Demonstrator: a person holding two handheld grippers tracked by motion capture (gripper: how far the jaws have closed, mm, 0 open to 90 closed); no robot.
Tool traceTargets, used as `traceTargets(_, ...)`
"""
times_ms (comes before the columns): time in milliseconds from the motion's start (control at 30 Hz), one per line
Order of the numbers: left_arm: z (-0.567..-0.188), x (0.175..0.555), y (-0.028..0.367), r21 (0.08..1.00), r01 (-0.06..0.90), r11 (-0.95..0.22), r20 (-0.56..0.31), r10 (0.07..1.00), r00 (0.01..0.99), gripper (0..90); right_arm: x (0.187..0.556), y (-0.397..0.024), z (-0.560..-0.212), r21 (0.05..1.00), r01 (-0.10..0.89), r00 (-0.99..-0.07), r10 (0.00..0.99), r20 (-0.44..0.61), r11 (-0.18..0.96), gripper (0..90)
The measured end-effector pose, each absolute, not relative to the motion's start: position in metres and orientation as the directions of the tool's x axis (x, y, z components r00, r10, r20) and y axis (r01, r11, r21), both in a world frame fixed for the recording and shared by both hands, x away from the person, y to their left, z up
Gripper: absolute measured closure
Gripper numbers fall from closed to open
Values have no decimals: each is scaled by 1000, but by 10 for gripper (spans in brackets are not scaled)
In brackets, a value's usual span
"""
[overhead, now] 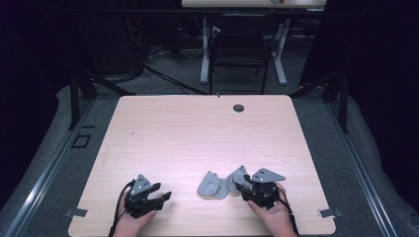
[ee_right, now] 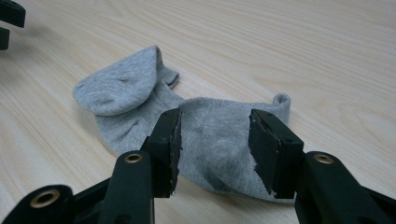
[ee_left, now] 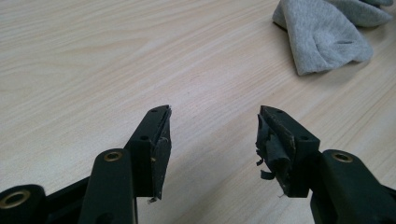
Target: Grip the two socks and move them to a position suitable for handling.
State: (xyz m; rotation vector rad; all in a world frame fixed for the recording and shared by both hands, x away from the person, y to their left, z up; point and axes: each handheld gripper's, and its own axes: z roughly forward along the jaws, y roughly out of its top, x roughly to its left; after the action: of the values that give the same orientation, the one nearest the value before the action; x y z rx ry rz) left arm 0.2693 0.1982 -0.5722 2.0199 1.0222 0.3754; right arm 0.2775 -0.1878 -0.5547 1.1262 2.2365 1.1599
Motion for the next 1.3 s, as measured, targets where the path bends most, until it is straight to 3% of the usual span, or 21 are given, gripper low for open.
traceTargets(500,-569,272,181,785,511,-350,-82,759,646,465,278,-198,-554,806,499,-587,808,44,318,535)
traceTargets(1300,-548,305,93,794,436,-424,-47,672,739,688,283,-210,-553,812,515,-554,829,72,274,533)
